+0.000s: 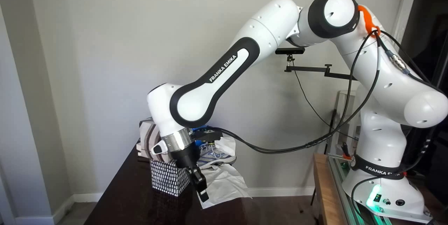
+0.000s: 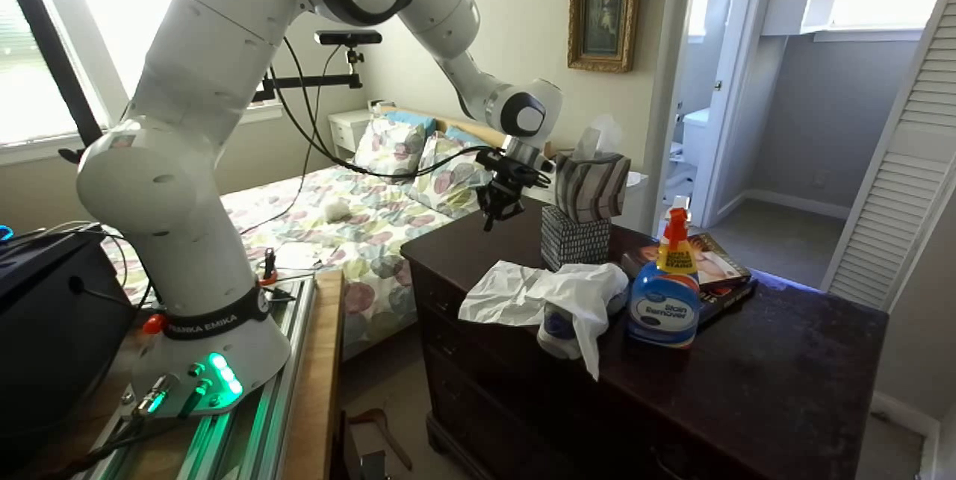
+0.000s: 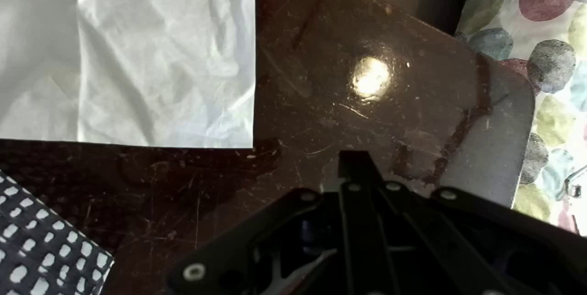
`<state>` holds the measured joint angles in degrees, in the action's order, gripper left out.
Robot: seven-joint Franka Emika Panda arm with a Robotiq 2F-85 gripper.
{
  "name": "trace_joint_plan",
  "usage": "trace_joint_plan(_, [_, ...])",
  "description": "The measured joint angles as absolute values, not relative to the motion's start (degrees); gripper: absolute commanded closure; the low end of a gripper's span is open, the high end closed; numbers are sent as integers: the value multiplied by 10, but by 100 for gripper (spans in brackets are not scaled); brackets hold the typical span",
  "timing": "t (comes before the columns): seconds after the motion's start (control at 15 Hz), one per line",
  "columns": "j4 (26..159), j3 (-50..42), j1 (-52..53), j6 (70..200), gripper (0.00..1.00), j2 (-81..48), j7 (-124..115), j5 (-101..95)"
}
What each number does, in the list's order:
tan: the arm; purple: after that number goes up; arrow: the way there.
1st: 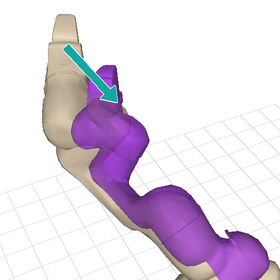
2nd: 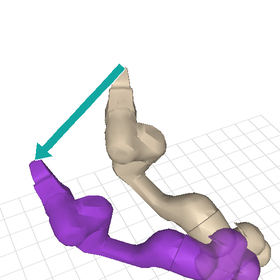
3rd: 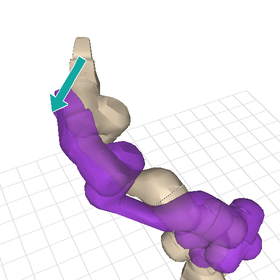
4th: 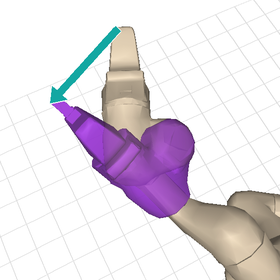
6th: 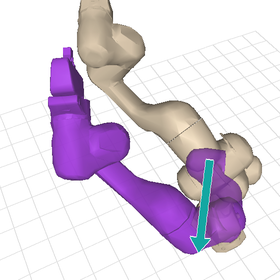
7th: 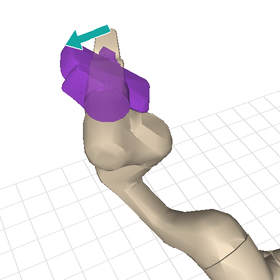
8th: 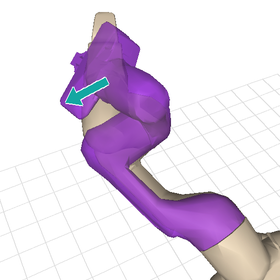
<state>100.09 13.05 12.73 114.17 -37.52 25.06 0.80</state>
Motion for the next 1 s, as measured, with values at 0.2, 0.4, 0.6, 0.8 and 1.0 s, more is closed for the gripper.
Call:
trace_joint_plan(0.2, [1001, 130, 132, 1157, 100, -376, 250, -2])
trace_joint_plan(0.4, [1001, 130, 134, 1194, 100, -379, 249, -18])
trace_joint_plan(0.6, [1001, 130, 137, 1230, 100, -385, 245, -35])
trace_joint_plan(0.8, [1001, 129, 139, 1255, 100, -392, 235, -48])
trace_joint_plan(1.0, [1001, 123, 142, 1263, 100, -396, 214, -61])
